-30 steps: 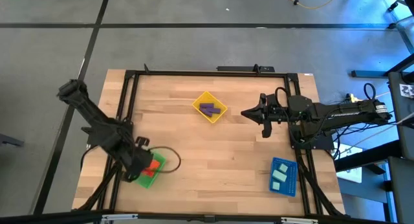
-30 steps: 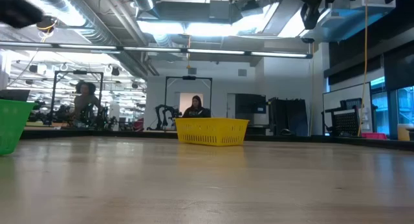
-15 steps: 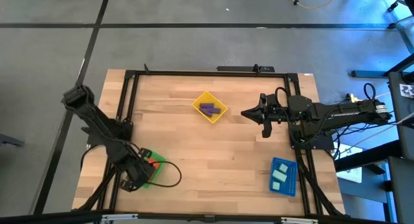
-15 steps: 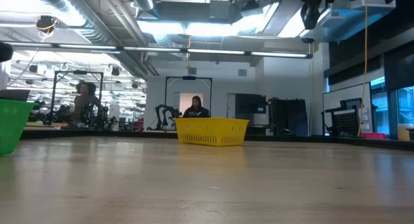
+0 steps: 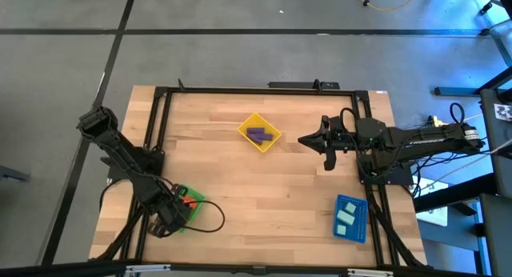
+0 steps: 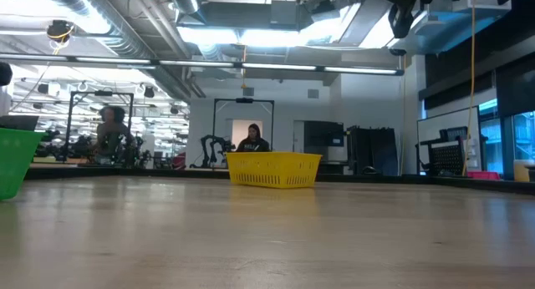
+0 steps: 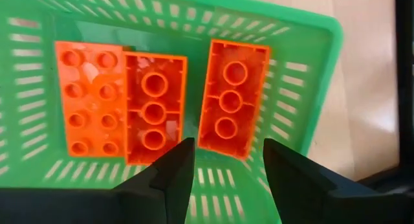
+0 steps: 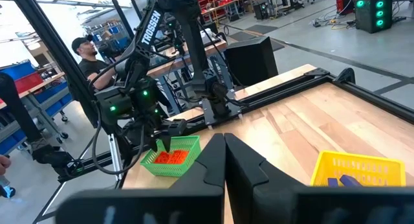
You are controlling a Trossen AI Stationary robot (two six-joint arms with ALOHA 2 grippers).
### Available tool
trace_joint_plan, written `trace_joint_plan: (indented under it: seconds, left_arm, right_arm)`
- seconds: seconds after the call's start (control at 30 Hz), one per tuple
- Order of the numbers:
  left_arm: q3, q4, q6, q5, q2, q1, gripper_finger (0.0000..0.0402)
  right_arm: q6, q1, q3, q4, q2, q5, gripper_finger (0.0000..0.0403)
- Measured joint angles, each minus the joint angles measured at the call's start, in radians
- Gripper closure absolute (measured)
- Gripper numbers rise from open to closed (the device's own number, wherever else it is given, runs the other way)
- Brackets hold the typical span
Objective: Sort & place blocks by color
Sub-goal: Return to Home Position
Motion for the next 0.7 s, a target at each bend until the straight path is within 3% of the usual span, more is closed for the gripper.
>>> trace_joint_plan:
  seconds: [0.27, 0.4, 0.53, 0.7]
  left_arm:
    - [0.061, -0.044, 0.016, 0.066, -0.007, 0.041, 0.0215]
    - [0.129, -0.07, 0.044, 0.052, -0.032, 0.095, 0.0217]
    - [0.209, -0.073, 0.134, -0.035, -0.109, 0.188, 0.0225]
    - [0.336, -0.078, 0.285, -0.185, -0.224, 0.391, 0.0232]
  right_arm:
    - [-0.002, 0.0, 0.0, -0.001, 0.0, 0.0, 0.0403]
    - [-0.006, 0.0, 0.0, 0.003, 0.0, 0.0, 0.0403]
    - [-0.009, 0.0, 0.0, 0.016, 0.0, -0.001, 0.0403]
    - [-0.028, 0.0, 0.0, 0.021, 0.0, -0.028, 0.0401]
